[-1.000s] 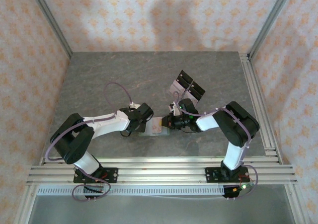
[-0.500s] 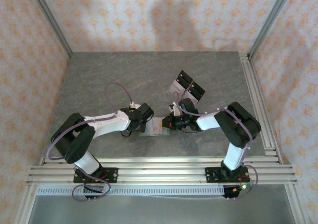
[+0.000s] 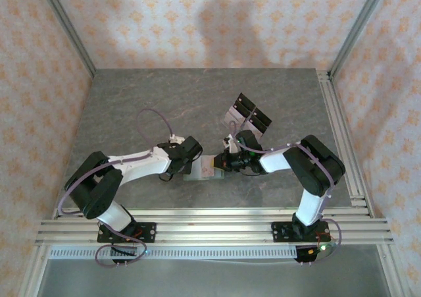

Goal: Put the credit cards into the card holder
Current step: Insert the credit card into the card slot.

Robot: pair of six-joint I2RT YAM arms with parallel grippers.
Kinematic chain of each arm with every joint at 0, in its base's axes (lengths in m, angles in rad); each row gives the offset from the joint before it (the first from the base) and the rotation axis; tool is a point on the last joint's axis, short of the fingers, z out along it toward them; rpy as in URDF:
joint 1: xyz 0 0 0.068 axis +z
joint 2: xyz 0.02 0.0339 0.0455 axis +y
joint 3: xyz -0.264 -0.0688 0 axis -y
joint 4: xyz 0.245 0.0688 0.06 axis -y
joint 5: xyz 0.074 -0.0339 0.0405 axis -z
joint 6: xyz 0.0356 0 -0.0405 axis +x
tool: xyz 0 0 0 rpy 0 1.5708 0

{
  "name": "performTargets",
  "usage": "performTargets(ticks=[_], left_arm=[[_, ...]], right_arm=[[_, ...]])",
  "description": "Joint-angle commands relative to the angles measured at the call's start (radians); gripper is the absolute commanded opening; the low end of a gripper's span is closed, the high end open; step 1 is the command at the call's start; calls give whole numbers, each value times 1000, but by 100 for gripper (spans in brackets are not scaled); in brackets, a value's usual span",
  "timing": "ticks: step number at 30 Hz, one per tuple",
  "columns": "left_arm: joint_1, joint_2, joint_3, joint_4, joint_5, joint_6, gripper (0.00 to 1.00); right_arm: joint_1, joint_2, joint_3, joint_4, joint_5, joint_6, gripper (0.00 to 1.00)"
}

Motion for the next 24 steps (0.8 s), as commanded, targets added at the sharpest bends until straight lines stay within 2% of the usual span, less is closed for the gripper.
performTargets(ticks=[1,6,13,17,21,24], left_arm=[[5,-63,-10,-23,-62,-19,97],[4,-102,-13,58,10,33,98],[-22,-33,-1,106,67,71,98],[-34,5,1,65,43,65,98],[-40,55,25,-43,-28,51,96],[-43,74,28,-74,-60,5,95]], right_arm=[[7,18,5,45,-3,14,0],[6,19,0,44,-2,12,0],[7,23,-1,38,4,9,0],[7,27,-3,38,6,11,0],[6,33,-1,37,7,9,0],[7,38,1,42,8,10,0]])
